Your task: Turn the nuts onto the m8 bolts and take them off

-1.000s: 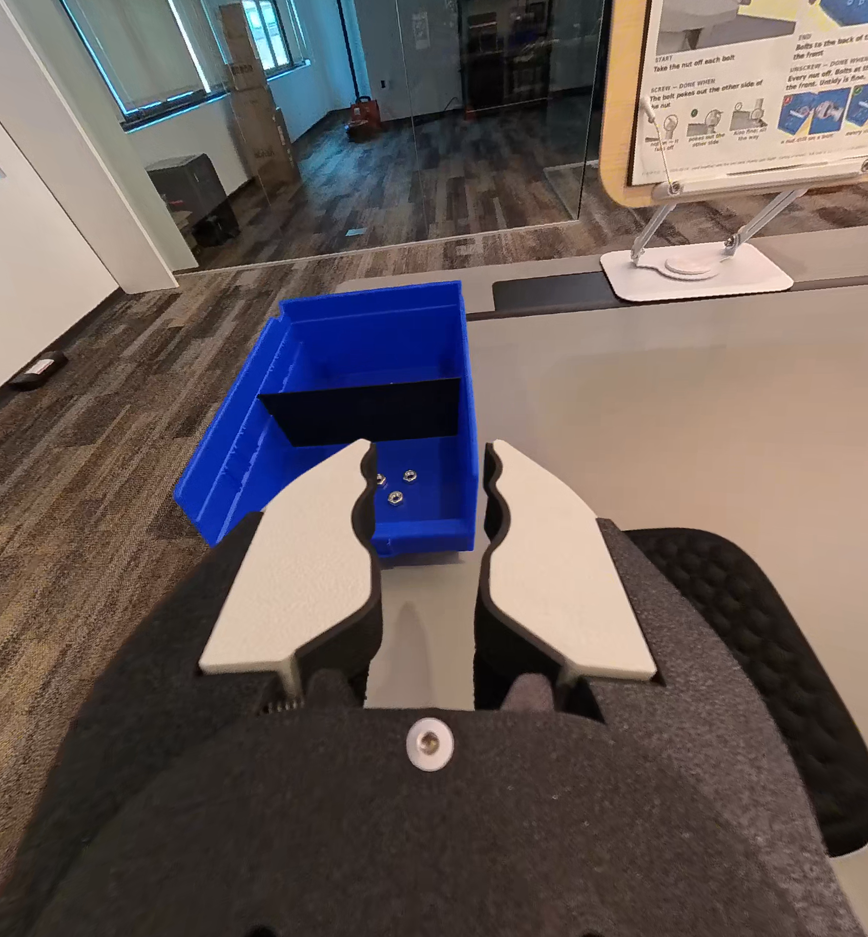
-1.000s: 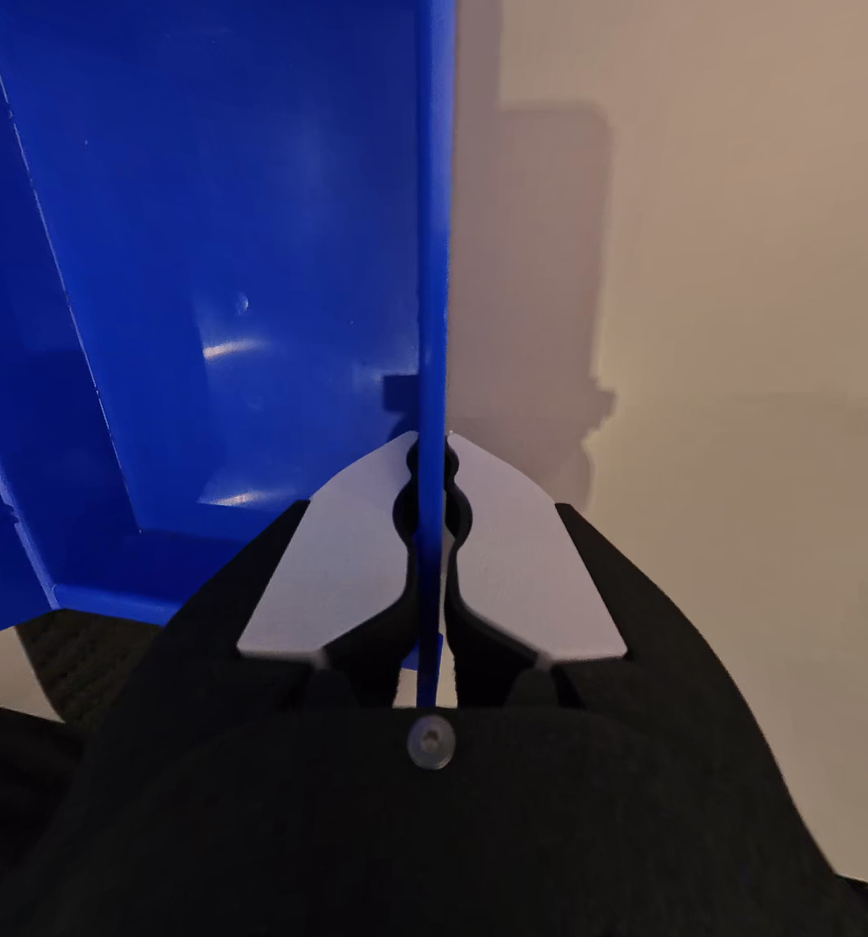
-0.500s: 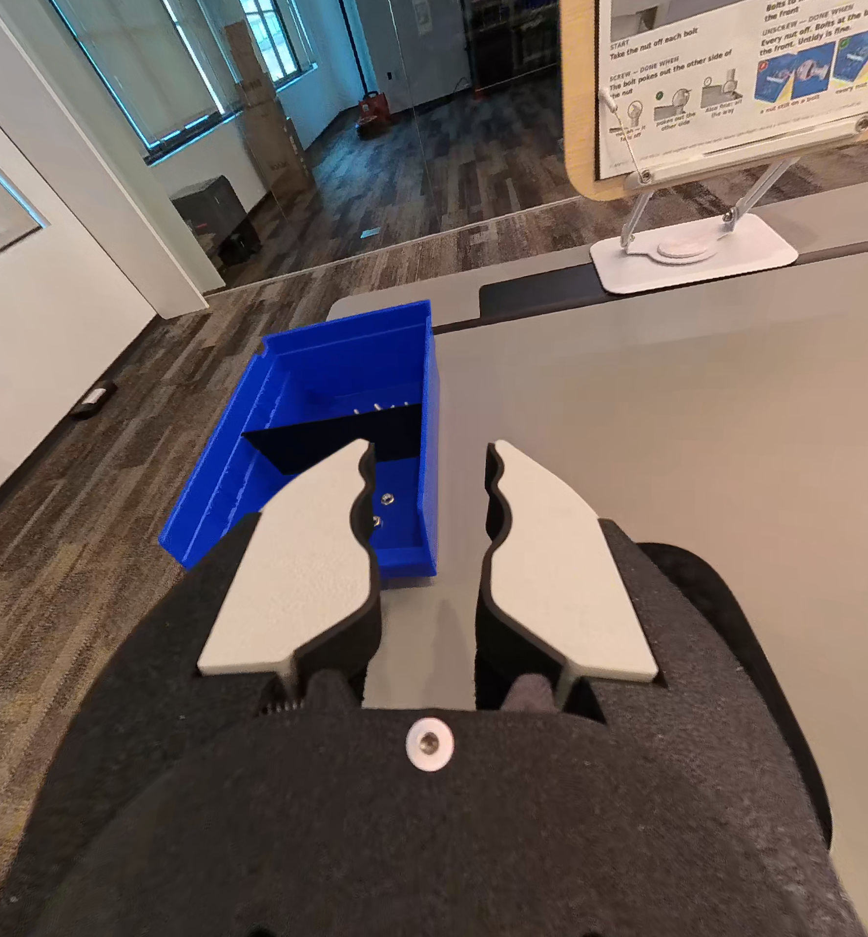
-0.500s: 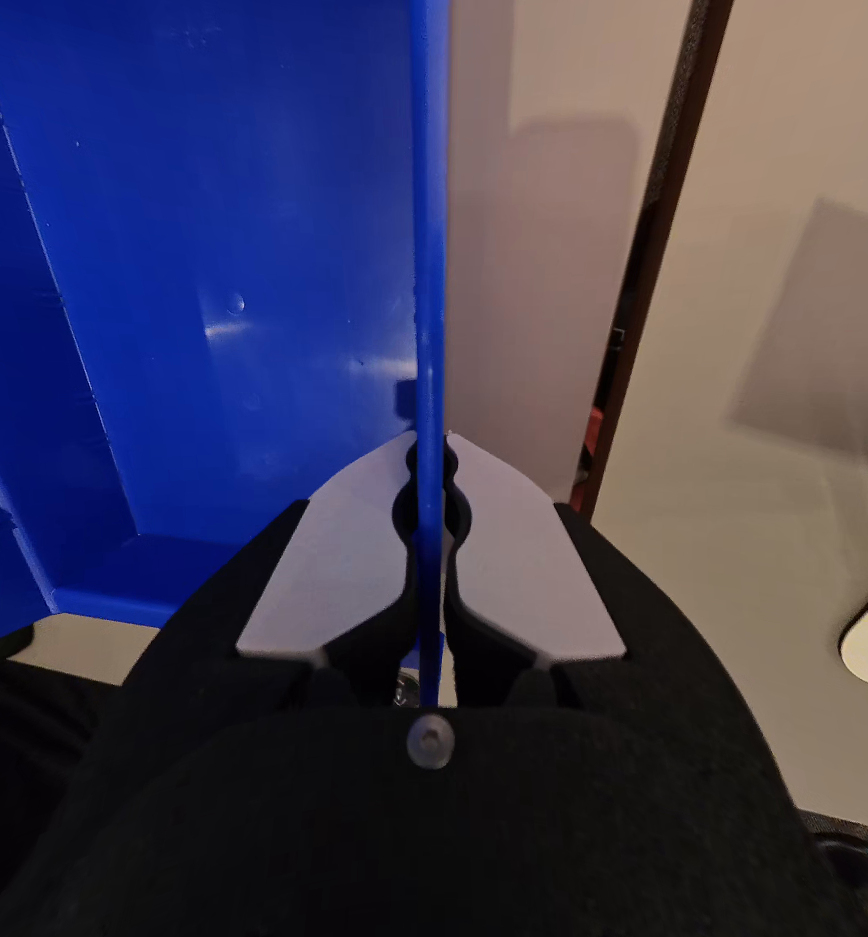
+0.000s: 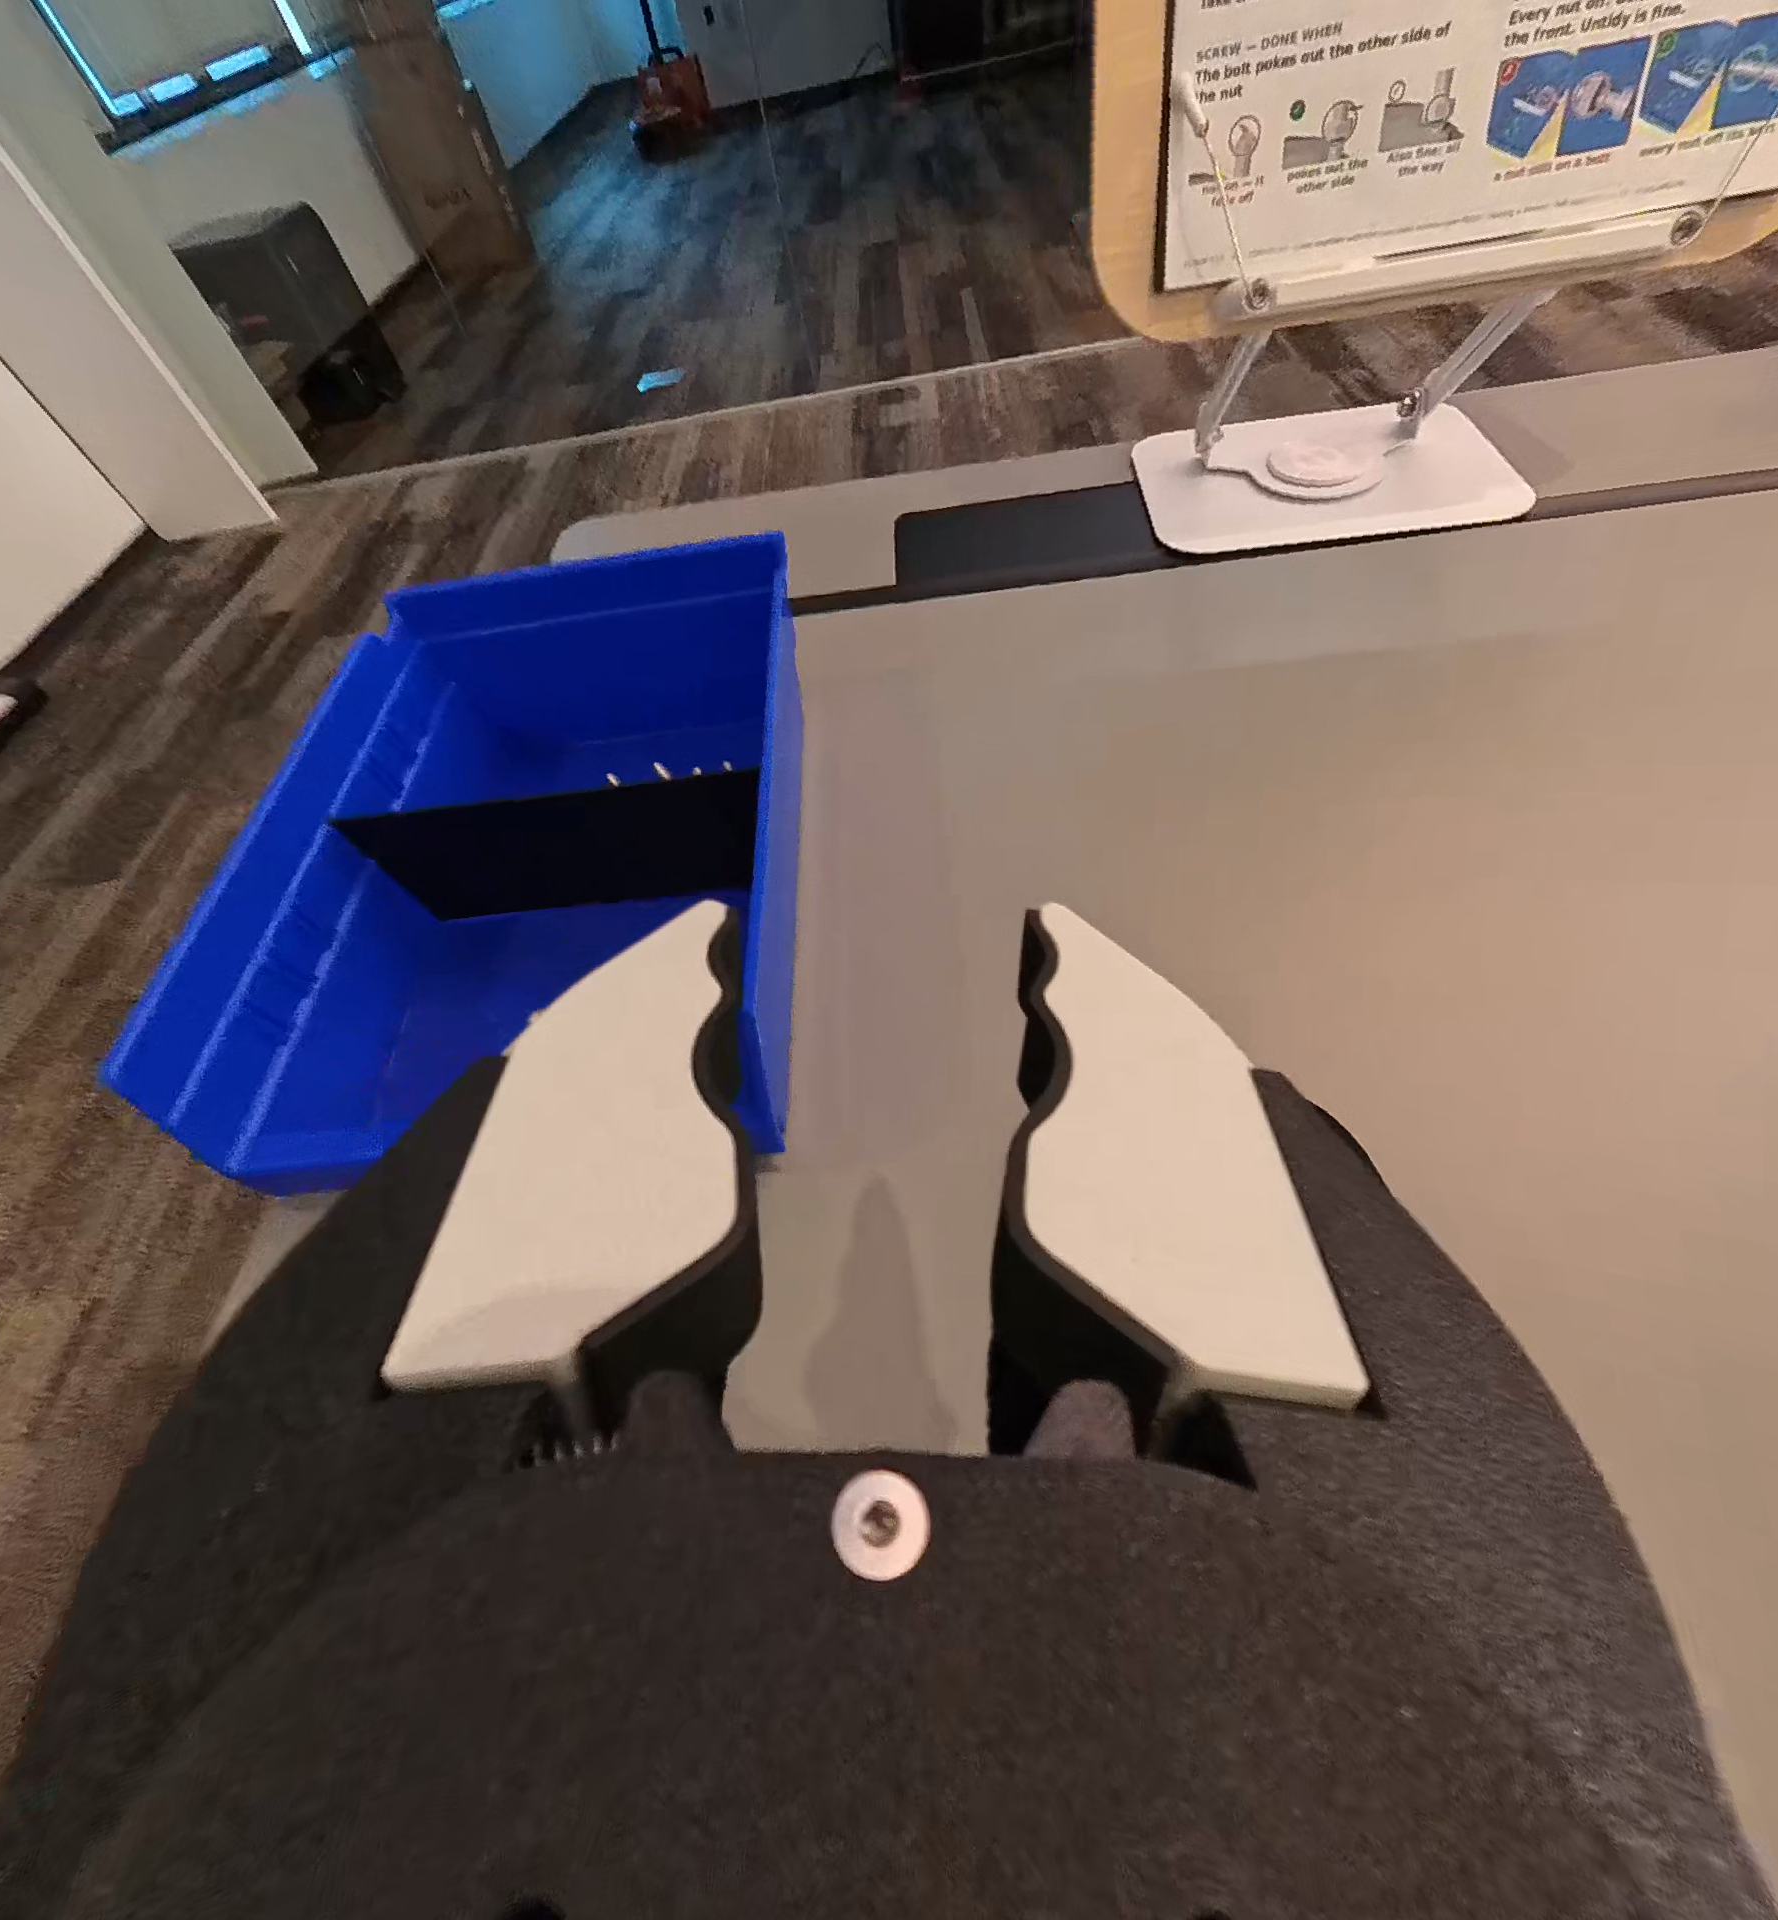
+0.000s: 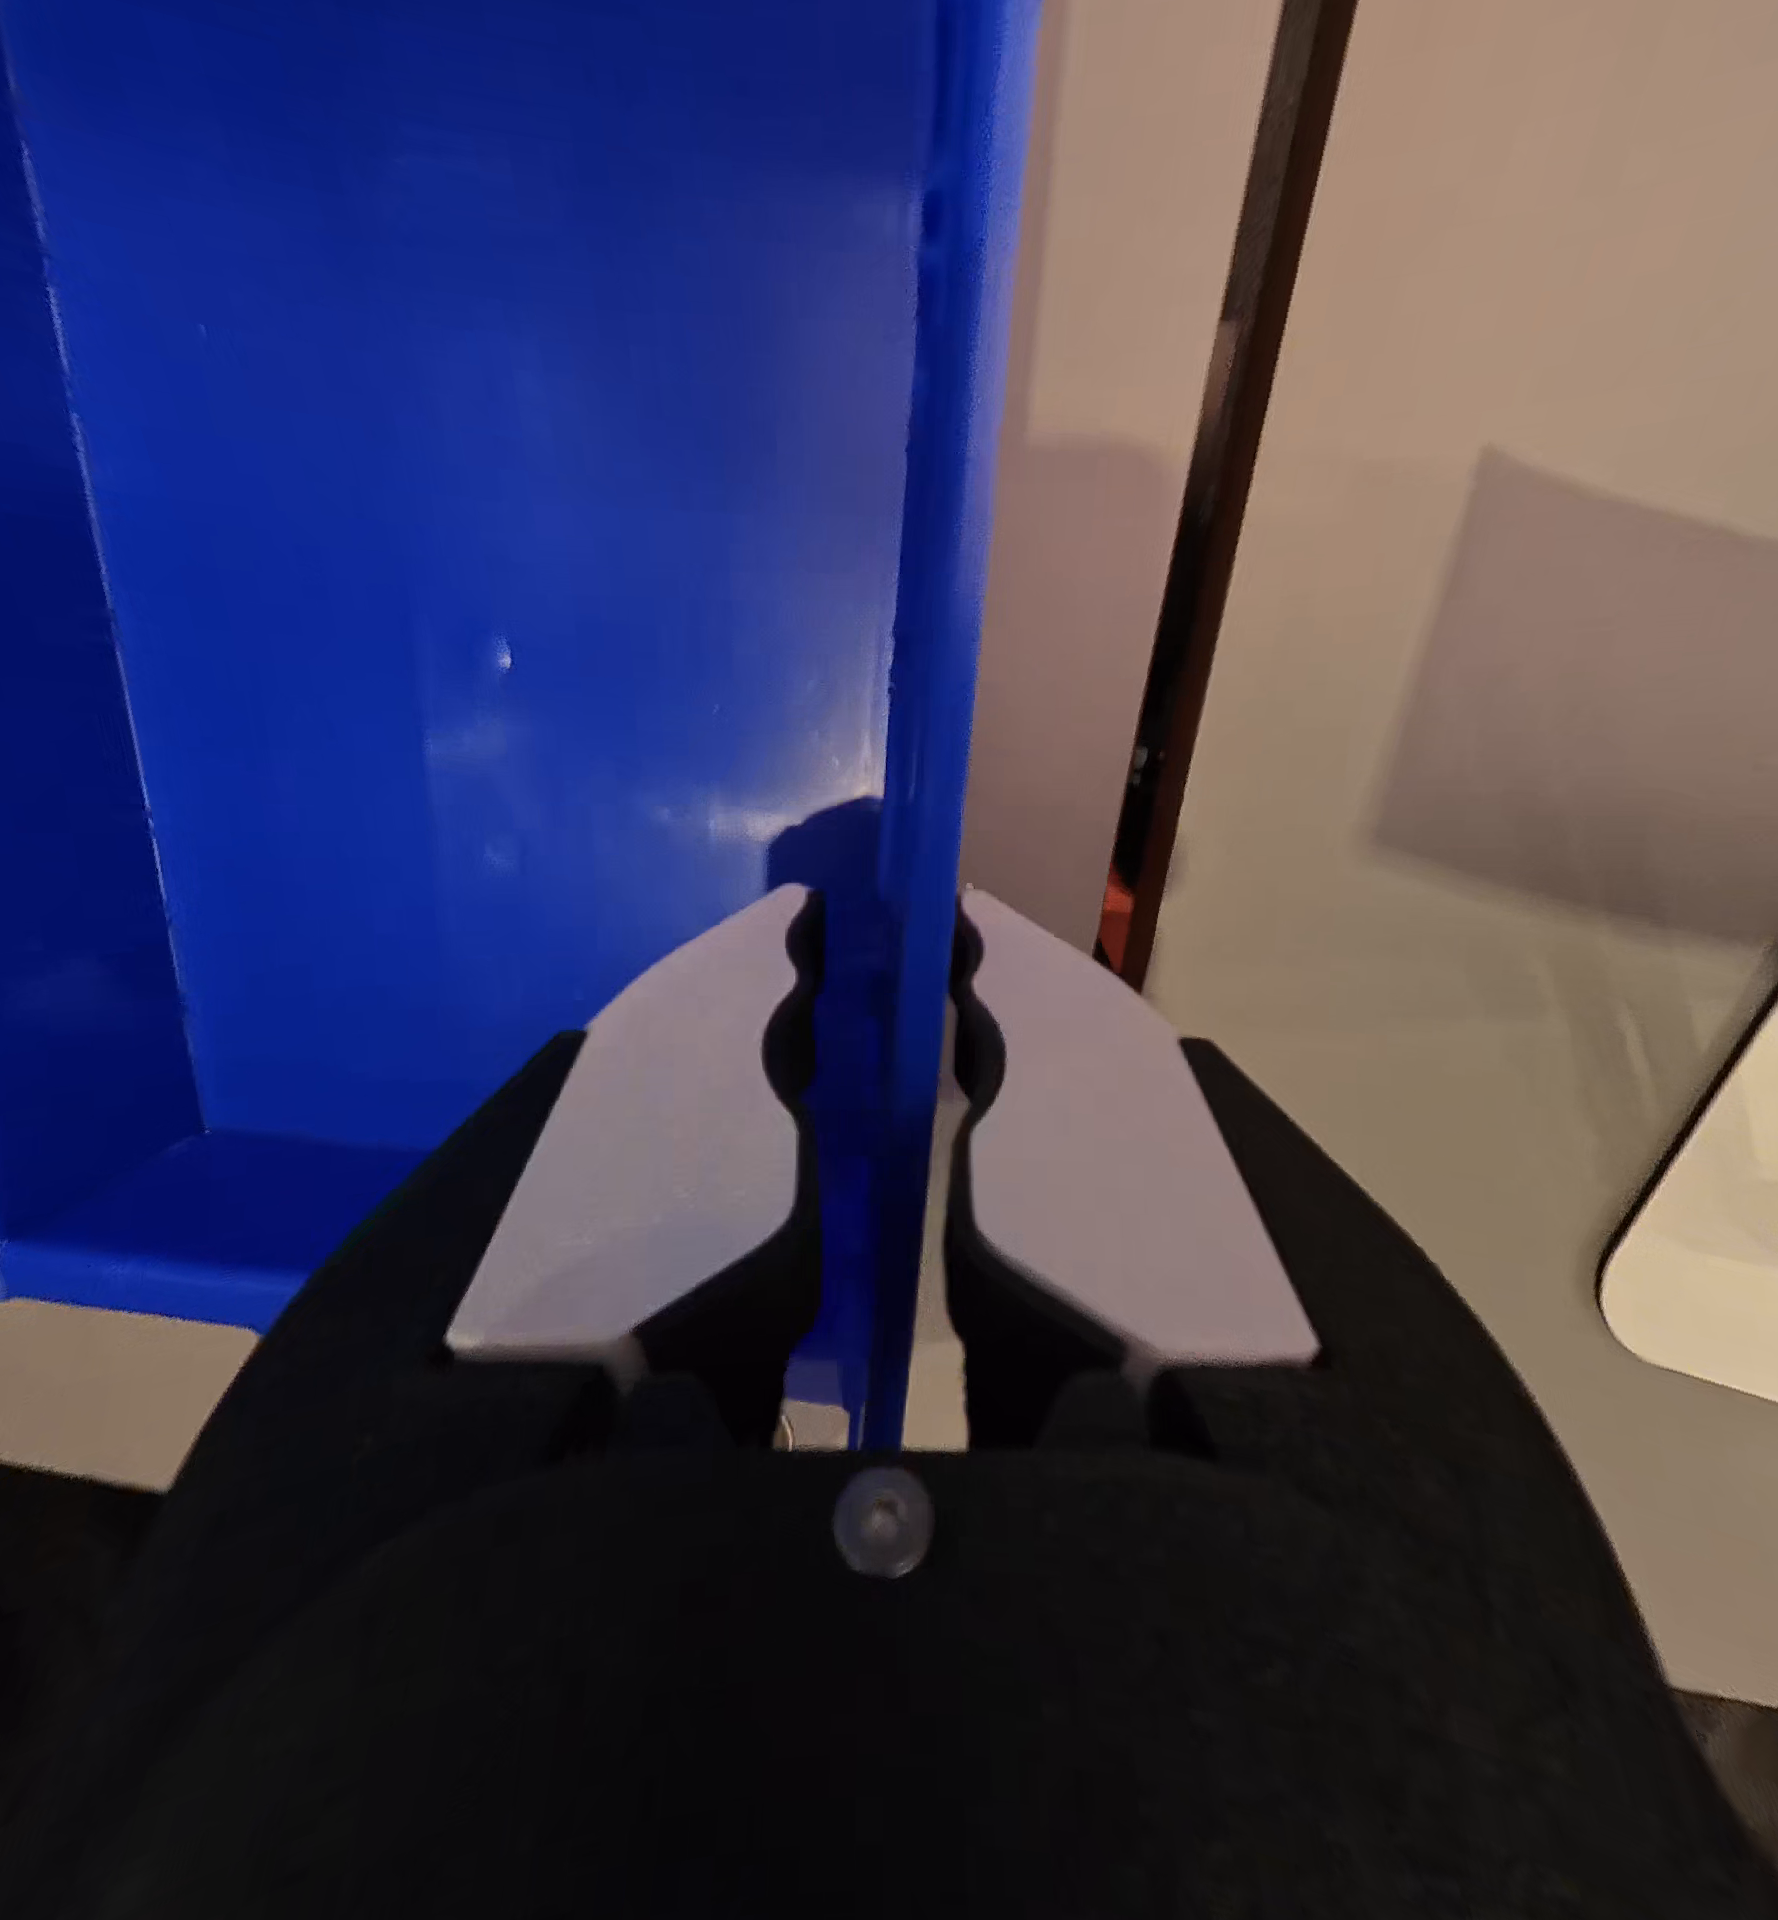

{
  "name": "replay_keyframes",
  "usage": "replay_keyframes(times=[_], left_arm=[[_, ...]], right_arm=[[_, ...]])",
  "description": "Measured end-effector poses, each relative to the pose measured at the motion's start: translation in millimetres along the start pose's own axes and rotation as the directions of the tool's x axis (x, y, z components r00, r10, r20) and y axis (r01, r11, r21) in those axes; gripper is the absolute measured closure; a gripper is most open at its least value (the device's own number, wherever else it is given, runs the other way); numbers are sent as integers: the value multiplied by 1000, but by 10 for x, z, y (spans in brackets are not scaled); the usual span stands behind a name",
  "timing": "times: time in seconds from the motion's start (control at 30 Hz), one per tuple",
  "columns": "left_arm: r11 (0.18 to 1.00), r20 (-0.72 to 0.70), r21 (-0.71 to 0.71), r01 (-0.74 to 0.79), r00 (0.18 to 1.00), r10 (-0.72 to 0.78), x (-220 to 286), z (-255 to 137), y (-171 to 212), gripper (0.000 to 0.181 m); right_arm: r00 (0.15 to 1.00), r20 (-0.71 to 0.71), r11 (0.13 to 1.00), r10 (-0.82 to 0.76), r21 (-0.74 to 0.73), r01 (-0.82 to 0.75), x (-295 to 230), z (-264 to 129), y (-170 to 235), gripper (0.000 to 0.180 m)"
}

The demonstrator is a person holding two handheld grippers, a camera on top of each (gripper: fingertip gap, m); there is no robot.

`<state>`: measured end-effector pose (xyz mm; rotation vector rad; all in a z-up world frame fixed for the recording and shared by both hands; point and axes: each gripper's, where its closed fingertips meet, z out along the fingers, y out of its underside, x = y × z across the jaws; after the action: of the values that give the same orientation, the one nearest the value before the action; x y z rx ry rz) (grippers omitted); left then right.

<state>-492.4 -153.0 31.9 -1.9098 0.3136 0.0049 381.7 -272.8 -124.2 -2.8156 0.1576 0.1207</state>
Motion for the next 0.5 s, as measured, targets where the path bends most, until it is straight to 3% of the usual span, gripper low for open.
replay_keyframes(times=[0.17,0.27,0.37,0.5], left_arm=[[993,-76,-47,109,991,-112,-166,63,231,124],[994,-25,-67,89,996,-91,-576,47,132,123],[996,42,-91,2,999,2,-994,-31,-270,113],[998,24,-16,-59,998,59,-1130,-50,-1225,97]], right_arm=[[992,-120,977,41,212,-15,123,-298,-144,125],[975,-206,947,80,322,-10,172,-654,-170,112],[959,-255,911,120,413,-4,65,-1159,-248,105],[951,-267,792,156,609,42,-435,-2038,-656,104]])
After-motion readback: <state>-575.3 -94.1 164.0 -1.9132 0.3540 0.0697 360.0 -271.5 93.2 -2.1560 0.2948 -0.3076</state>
